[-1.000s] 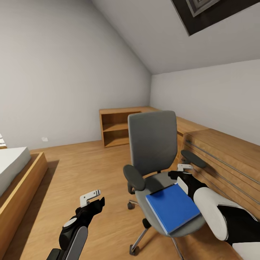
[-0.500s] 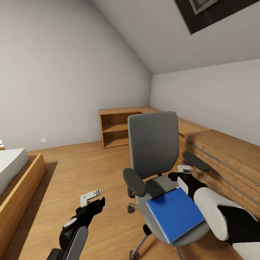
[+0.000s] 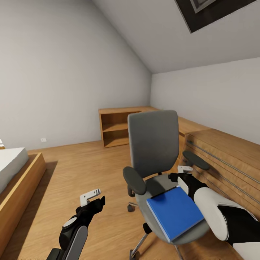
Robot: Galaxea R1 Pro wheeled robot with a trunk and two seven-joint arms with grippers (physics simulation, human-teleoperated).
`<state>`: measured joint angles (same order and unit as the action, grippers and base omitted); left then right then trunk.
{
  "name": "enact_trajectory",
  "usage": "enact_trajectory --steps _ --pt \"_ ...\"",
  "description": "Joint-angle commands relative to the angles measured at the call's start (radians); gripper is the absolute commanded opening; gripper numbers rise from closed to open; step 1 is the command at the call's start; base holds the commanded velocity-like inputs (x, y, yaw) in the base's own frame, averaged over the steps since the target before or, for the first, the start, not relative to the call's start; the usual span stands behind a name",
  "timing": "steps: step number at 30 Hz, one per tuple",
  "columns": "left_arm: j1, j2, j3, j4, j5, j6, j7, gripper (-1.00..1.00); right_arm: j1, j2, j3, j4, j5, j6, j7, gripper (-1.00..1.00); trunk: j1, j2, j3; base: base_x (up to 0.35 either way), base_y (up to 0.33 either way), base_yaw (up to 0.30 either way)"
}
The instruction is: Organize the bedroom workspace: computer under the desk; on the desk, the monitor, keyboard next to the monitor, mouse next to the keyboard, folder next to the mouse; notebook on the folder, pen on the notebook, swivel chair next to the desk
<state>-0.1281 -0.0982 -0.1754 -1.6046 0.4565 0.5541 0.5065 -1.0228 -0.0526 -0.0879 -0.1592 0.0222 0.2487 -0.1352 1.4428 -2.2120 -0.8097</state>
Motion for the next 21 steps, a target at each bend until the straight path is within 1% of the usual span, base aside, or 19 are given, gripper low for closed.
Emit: enact_trajectory --steps 1,8,18,21 --pt "-0.001 0.000 -0.001 -0.002 0.010 0.001 0.010 1.00 0.000 0.000 -0.007 -0.002 0.002 0.008 -0.001 1.00 0.004 -0.008 -0.004 0.000 0.000 0.000" --pt "-0.001 0.000 -0.001 -0.003 0.010 0.001 0.011 1.00 0.000 0.000 -0.007 -0.002 0.002 0.033 -0.002 1.00 0.031 -0.057 -0.026 0.000 0.000 0.000" --pt "-0.001 0.000 -0.001 -0.003 0.010 0.001 0.012 1.00 0.000 0.002 -0.007 -0.002 0.002 0.038 -0.005 1.00 0.069 -0.127 -0.058 0.000 0.000 0.000" --pt "-0.001 0.000 -0.001 -0.003 0.011 0.001 0.012 1.00 0.000 0.002 -0.007 -0.002 0.002 0.038 -0.006 1.00 0.069 -0.127 -0.058 0.000 0.000 0.000"
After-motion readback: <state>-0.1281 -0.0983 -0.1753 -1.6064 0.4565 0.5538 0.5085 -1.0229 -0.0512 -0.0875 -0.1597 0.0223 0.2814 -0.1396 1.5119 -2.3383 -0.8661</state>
